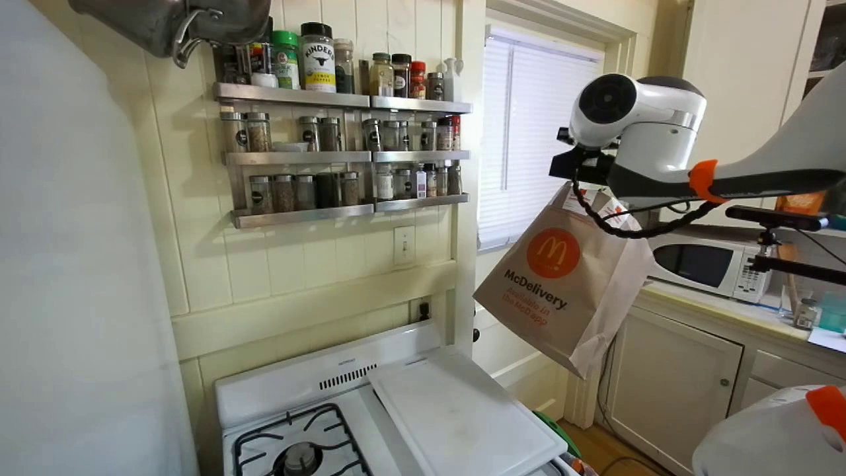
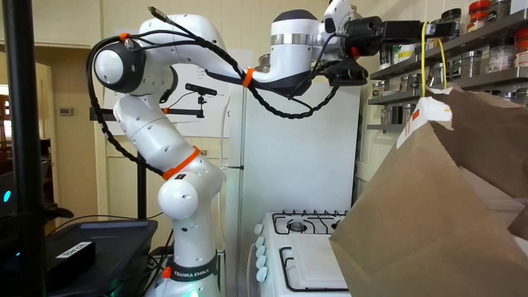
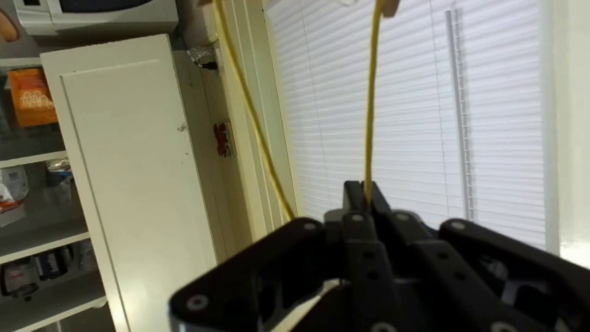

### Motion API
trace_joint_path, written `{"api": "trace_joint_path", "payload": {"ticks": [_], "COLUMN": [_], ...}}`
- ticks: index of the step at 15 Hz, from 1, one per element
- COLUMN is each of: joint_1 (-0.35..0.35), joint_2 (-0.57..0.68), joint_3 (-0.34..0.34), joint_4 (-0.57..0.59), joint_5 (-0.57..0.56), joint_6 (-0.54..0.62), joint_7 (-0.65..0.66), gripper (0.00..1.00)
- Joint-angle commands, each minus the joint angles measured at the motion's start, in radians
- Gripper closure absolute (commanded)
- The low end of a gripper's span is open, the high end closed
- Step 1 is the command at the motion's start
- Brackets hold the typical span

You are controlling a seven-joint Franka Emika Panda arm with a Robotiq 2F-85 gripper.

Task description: Pick up the paper bag and place it to the immediate right off the stove

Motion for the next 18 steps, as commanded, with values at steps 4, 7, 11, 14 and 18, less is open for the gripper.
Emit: {"api": "trace_joint_path", "payload": {"ticks": [4, 7, 11, 14, 18], "joint_1": [0.023, 0.057, 0.114, 0.146, 0.168], "joint_2": [-0.041, -0.048, -0.055, -0.053, -0.034], "joint_3": [-0.099, -0.145, -0.209, -0.249, -0.292], "joint_4": [-0.102, -0.128, -0.156, -0.181, -0.208], "joint_5": [-0.33, -0.508, -0.699, -0.773, -0.765], "joint_6": [0.061, 0.038, -0.005, -0.034, -0.033], "joint_7": [0.113, 0.206, 0.319, 0.371, 0.372], "gripper": [0.99, 0.99, 0.99, 0.99, 0.99]}}
